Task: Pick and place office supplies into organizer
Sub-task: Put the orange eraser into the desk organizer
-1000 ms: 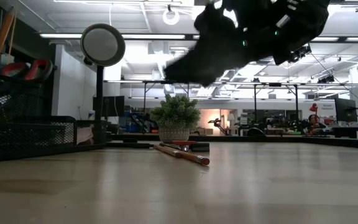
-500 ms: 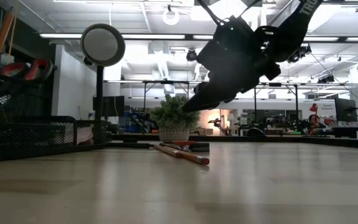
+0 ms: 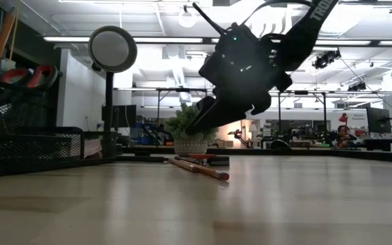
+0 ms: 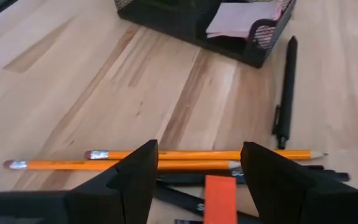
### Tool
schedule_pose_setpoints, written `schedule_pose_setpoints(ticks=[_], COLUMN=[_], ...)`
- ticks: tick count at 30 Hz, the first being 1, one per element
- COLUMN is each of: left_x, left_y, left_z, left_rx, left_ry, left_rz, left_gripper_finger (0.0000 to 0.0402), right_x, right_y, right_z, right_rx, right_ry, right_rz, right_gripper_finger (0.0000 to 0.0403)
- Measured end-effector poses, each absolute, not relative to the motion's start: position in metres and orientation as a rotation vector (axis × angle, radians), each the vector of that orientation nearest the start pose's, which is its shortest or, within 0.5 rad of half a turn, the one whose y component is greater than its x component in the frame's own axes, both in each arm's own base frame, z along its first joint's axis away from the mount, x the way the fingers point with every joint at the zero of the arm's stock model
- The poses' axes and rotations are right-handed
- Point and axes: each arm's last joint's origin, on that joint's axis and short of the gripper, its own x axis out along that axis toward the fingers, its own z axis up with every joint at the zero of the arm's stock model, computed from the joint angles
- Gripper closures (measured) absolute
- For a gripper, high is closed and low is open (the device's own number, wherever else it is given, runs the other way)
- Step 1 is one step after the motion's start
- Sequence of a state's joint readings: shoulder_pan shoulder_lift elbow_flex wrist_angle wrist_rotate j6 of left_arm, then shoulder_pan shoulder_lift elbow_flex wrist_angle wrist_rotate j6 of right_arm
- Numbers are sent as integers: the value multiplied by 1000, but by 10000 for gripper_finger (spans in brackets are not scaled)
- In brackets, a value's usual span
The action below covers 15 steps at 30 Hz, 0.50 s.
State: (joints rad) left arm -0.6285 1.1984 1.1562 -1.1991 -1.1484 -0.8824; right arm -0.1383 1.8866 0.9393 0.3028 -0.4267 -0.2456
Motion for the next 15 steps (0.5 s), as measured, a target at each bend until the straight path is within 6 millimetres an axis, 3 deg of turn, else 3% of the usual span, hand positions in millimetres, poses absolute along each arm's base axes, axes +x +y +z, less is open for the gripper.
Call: schedule_pose_setpoints(ticks=[6, 15], left_x=[179, 173], left_y=[-98, -93], left_z=[305, 308], left_rx=[155, 157], left_ry=[507, 487], left_rz=[679, 672], left_gripper_finger=[273, 273], right_x=[368, 365], right_y=[-46, -50], right_z=[137, 134], right_rx=[-41, -13], right_ry=[578, 621], right_rz=[359, 349], right_gripper_finger=[183, 183])
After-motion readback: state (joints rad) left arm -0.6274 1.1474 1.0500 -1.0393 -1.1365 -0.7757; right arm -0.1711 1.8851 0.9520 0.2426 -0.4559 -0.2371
